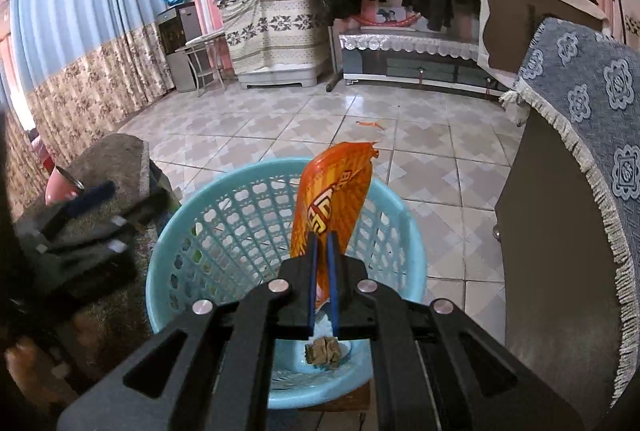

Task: Collect trash
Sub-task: 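Open the right gripper to drop the snack bag while the left drops the cream bowl, then move both grippers back over the rug toward the black cup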

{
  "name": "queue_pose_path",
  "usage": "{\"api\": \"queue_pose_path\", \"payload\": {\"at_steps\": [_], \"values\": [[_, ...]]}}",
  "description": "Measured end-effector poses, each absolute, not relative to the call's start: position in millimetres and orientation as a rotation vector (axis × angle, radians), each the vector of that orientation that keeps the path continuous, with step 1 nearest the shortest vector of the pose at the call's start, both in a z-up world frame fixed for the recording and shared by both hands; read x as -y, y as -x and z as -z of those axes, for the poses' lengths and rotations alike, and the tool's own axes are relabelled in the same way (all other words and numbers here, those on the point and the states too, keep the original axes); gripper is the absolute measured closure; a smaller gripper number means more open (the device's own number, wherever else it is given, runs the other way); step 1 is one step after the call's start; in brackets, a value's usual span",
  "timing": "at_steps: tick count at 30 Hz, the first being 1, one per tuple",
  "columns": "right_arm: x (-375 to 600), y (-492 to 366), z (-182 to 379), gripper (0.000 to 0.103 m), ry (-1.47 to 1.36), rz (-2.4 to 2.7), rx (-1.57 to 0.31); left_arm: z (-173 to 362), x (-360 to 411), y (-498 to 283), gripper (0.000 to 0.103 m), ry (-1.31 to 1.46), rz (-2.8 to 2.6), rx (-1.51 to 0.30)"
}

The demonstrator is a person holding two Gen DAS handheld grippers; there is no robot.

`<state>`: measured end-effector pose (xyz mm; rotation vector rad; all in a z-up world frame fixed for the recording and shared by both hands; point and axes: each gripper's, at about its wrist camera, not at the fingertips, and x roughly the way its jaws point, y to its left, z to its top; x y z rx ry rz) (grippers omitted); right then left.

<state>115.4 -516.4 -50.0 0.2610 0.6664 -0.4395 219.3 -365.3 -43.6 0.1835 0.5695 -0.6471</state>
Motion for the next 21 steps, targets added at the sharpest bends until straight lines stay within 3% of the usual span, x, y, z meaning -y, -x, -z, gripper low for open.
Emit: {"api": "queue_pose_path", "payload": {"at_steps": [8, 9, 11, 15, 17, 21], "values": [[501.6, -140.0, 59.4, 0.094, -0.226, 0.494, -0.689, 13.6, 309.3, -223.3, 0.008, -0.157, 0.557, -0.5], [500.3, -141.0, 59.8, 0.09, -0.227, 0.496, -0.692, 11.0, 300.5, -224.1, 0.008, -0.147, 0.549, -0.498], [497.2, -143.3, 59.5, 0.053, -0.238, 0.5, -0.681, 8.0, 288.0, -224.7, 0.008, -0.133, 0.535, -0.496], [491.5, -145.6, 56.6, 0.043, -0.235, 0.498, -0.678, 2.8, 263.7, -224.6, 0.007, -0.126, 0.501, -0.489], [486.7, -146.7, 52.7, 0.022, -0.228, 0.49, -0.674, 0.9, 250.0, -223.4, 0.007, -0.122, 0.48, -0.484], [476.5, -143.5, 39.5, 0.013, -0.197, 0.504, -0.64, -3.4, 223.1, -220.7, 0.007, -0.079, 0.448, -0.489]]}}
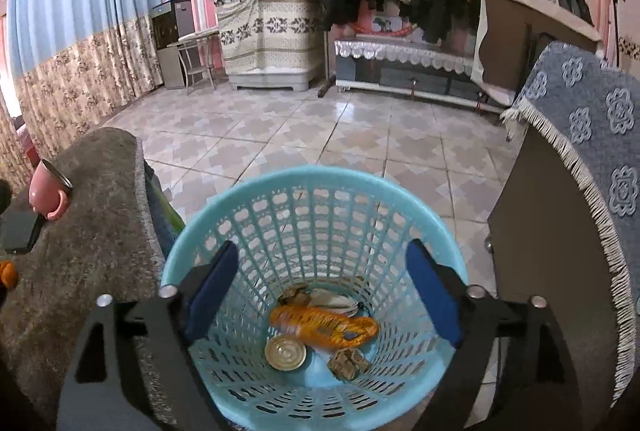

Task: Collect trash
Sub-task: 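Move both grippers back over the rug toward the black cup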

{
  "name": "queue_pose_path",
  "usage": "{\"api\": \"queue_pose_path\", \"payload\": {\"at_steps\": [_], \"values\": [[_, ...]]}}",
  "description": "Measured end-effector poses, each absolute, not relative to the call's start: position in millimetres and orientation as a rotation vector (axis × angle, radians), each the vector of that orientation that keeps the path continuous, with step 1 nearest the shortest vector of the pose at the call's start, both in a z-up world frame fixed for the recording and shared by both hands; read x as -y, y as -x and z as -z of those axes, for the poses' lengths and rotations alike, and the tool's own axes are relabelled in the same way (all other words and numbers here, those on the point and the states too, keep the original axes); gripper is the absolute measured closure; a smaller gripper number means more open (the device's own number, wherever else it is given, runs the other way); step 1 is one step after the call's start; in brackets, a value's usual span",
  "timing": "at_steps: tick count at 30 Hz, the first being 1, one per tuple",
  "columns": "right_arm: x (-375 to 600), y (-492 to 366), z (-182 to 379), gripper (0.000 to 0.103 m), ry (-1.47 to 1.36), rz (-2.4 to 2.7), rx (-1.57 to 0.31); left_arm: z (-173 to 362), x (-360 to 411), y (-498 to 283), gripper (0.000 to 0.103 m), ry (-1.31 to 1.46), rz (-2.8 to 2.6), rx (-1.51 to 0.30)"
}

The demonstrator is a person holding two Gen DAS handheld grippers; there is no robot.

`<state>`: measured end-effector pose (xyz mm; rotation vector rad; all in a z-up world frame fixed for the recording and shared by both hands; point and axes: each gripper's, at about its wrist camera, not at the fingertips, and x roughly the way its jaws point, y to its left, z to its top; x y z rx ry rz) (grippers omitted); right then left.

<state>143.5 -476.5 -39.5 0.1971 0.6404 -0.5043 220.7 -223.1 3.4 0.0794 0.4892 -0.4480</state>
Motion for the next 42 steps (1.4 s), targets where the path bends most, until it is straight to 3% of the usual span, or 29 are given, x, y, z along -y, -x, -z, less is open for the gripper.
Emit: {"api": "queue_pose_path", "payload": {"at_steps": [7, 23, 42], "values": [[459.0, -143.7, 28.9, 0.008, -0.177, 0.471, -0.609, -11.4, 172.9, -205.2, 0.006, -0.054, 0.365, -0.468], [393.0, -153.2, 22.1, 0.006, -0.142, 0.353, -0.564, -18.1, 37.8, -177.3, 0.006, -0.011, 0.153, -0.468], [265.5, -178.6, 49.3, 0.006, 0.022, 0.08, -0.638, 47.0, -139.0, -157.7, 0.006, 0.038, -0.165, -0.628]]}}
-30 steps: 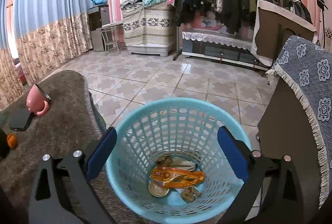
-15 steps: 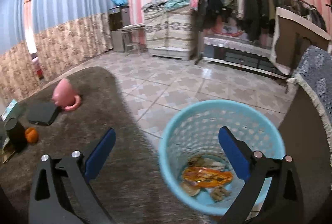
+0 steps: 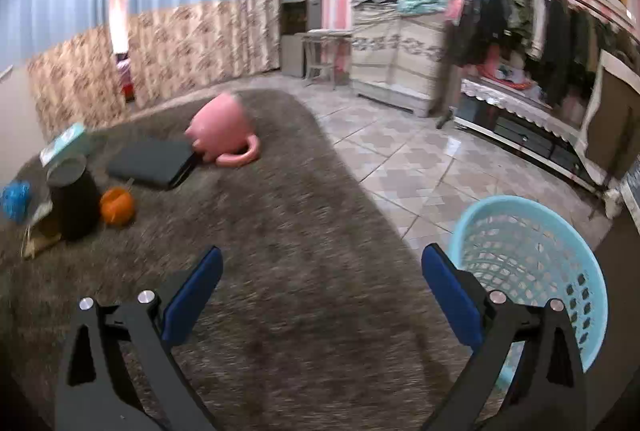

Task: Collect trash
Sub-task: 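Move both grippers back over the rug toward the black cup, then grasp the black cylindrical cup by its rim with the right gripper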

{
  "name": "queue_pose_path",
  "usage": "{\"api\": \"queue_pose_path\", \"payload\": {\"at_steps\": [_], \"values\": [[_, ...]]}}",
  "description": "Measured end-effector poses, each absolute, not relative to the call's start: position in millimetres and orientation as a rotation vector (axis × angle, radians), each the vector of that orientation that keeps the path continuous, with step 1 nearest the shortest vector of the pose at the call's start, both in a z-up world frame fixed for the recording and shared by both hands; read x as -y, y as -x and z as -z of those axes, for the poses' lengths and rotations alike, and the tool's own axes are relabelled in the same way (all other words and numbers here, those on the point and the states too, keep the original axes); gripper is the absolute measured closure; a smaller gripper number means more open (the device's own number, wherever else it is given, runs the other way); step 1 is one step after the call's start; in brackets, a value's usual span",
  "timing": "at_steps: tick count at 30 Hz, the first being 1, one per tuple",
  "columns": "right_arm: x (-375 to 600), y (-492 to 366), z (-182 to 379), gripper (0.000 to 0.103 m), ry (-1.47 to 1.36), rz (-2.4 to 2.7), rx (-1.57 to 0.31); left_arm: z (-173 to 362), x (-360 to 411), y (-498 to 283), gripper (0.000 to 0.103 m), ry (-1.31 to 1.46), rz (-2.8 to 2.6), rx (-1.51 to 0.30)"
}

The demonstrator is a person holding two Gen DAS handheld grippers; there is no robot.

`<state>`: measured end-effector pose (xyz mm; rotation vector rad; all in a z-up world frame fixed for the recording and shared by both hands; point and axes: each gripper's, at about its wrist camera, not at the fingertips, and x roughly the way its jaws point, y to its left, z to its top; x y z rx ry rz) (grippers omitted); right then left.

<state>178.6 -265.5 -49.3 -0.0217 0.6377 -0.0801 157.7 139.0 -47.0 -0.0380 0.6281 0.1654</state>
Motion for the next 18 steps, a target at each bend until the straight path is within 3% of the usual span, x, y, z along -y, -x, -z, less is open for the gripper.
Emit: {"api": "queue_pose_path", "payload": {"at_steps": [18], "values": [[121.1, -209.8, 44.9, 0.006, 0.033, -0.227, -0.652, 49.6, -190.8, -158.5, 0.006, 0.066, -0.202, -0.629]]}}
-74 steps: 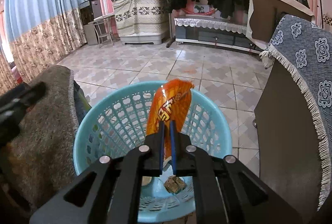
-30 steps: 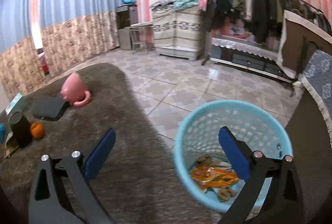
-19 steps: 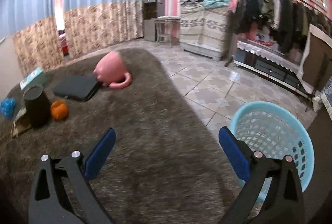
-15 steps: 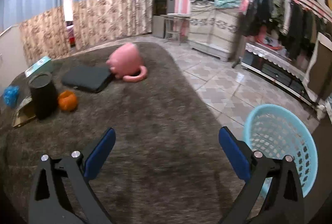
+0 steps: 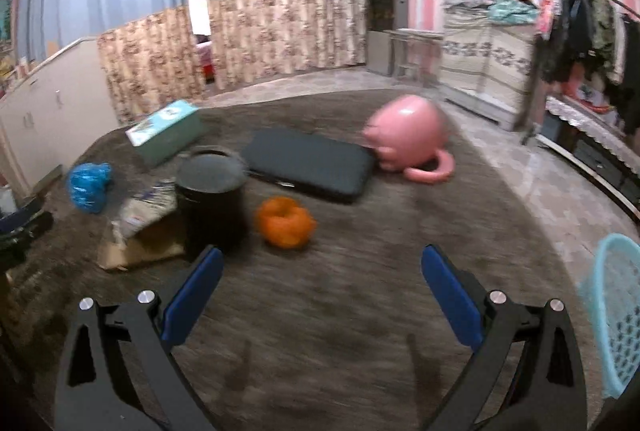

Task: Collect trash
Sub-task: 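Grasp the black cylindrical cup by its rim with the right gripper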

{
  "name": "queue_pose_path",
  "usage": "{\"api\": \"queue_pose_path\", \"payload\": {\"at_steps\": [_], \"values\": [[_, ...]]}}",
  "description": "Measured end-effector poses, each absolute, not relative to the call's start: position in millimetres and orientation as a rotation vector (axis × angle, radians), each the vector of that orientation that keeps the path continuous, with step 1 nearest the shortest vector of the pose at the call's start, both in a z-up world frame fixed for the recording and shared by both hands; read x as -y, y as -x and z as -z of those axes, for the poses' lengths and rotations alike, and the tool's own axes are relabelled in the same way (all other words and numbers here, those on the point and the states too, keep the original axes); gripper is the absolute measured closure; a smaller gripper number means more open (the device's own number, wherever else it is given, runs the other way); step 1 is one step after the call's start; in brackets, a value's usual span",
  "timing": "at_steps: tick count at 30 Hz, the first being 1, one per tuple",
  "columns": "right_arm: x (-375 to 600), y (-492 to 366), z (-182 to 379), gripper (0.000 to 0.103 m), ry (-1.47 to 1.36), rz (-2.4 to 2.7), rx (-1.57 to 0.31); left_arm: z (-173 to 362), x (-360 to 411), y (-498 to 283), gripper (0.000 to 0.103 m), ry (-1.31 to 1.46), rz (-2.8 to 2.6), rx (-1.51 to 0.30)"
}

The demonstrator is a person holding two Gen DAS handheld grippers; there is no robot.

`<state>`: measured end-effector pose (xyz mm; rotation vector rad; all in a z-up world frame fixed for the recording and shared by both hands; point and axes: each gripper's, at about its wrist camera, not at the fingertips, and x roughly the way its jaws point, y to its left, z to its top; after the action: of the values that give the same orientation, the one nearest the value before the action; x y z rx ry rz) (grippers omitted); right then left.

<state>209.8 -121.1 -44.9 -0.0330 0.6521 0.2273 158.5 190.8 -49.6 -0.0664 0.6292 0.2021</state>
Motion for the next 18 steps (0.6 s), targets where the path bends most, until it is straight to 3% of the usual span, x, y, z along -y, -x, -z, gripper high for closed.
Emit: {"api": "queue_pose_path", "payload": {"at_steps": [11, 12, 14, 18], "values": [[55.8, -246.8, 42.9, 0.009, 0.091, -0.347, -0.673, 54.0, -191.3, -164.6, 0.006, 0.1, -0.167, -0.658], [54.6, -250.6, 42.8, 0.016, 0.085, -0.362, -0.689, 53.9, -188.7, -166.2, 0.006, 0.103, -0.159, -0.66], [52.0, -256.6, 43.5, 0.045, 0.078, -0.378, -0.715, 53.8, -181.5, -168.5, 0.006, 0.097, -0.147, -0.664], [60.1, -251.1, 41.0, 0.045, 0.038, -0.412, -0.698, 52.6, -160.2, -174.7, 0.006, 0.071, -0.112, -0.666]]}}
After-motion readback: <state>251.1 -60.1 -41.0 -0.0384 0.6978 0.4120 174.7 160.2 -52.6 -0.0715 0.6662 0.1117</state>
